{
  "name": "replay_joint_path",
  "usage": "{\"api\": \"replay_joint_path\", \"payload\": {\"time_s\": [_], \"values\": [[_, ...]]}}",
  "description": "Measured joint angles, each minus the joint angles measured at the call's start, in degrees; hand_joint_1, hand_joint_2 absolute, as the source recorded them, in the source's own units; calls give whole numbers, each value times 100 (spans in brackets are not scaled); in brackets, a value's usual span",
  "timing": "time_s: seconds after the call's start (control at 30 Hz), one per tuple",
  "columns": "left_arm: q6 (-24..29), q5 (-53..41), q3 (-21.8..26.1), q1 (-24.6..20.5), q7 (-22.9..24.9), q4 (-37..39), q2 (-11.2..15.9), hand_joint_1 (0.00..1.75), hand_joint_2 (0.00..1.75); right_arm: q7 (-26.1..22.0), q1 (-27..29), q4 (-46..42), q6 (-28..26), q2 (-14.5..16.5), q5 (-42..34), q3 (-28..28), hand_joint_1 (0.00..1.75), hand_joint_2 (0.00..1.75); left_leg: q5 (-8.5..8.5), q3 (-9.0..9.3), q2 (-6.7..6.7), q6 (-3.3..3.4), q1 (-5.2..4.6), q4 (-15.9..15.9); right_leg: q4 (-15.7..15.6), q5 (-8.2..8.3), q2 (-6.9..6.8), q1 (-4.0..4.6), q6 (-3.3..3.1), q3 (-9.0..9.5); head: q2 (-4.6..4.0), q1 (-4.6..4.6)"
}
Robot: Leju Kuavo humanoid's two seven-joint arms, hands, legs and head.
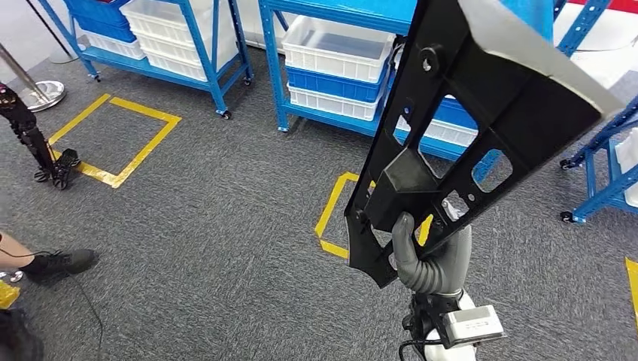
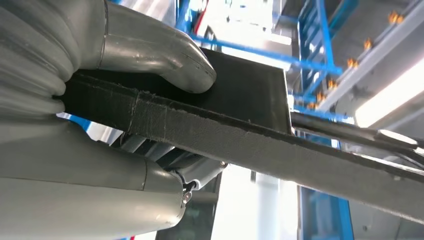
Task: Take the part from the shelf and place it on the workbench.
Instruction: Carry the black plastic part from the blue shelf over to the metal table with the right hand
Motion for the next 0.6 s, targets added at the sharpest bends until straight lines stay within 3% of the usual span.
{"api": "replay_joint_path", "payload": {"time_s": [0.03, 0.07, 0.13, 0.2, 0.27, 0.33, 0.37, 0.43, 0.47, 0.5, 0.53, 0.6], "values": [[0, -1, 0, 1, 0, 0, 0, 0, 175, 0, 1, 0, 2, 0, 1, 3, 175, 175, 100, 72, 22, -8, 12, -109, 1, -4, -74, 0, -2, 6, 0, -1], [0, -2, 0, 2, 1, 0, 3, 0, 175, 0, 2, 0, 4, -1, 4, 5, 175, 175, 271, 250, 71, -8, 21, -416, 2, -13, -144, -1, 2, 18, 0, -2], [1, -13, 0, -5, 4, -1, 9, 0, 175, 0, 2, 0, 11, -2, 19, 11, 175, 175, 550, 686, 348, 14, -3, -1196, 9, -46, -273, 32, 38, 51, 0, -2], [1, -28, 1, -22, 11, -2, 14, 0, 175, -1, 7, 0, 15, -5, 45, 11, 175, 175, 614, 861, 505, 64, -48, -1550, 15, -76, -392, 81, 91, 73, 0, 4], [-1, -38, 4, -25, 19, -2, 20, 0, 175, -5, 29, -1, 15, -12, 75, 11, 175, 175, 622, 837, 356, 127, -73, -1567, 6, -94, -524, 92, 134, 92, 0, 7], [-17, -43, 11, -14, 16, -2, 26, 0, 175, -15, 64, -9, 12, -25, 103, 11, 175, 175, 650, 840, 196, 190, -54, -1600, 93, -177, -402, 69, 182, 64, 0, 14], [-36, -44, 17, -13, 4, -3, 29, 0, 175, -26, 100, -24, 8, -37, 118, 11, 175, 175, 671, 840, 116, 225, -36, -1615, 313, -301, -221, 59, 180, -38, 0, 23], [-84, -48, 25, -18, -36, -3, 33, 0, 175, -56, 210, -60, -8, -69, 142, 10, 175, 175, 695, 810, -56, 272, -22, -1620, 1060, -629, 140, 48, 127, -407, 0, 43], [-105, -55, 27, -19, -62, -3, 34, 0, 175, -75, 281, -75, -18, -87, 151, 8, 175, 175, 706, 793, -158, 290, -24, -1620, 1460, -770, 236, 47, 109, -615, 0, 52], [-121, -71, 27, -15, -88, -3, 35, 0, 175, -95, 345, -86, -25, -100, 156, 3, 175, 175, 713, 783, -258, 296, -25, -1619, 1660, -807, 271, 47, 122, -733, 0, 56], [-140, -88, 27, -8, -116, -3, 37, 0, 175, -116, 400, -99, -30, -108, 160, -5, 175, 175, 720, 779, -354, 296, -26, -1618, 1629, -746, 290, 44, 159, -739, 0, 56], [-175, -119, 28, 5, -175, -3, 40, 0, 175, -155, 471, -138, -35, -111, 169, -27, 175, 175, 737, 779, -534, 277, -24, -1614, 972, -420, 420, 20, 259, -454, 0, 57]]}}
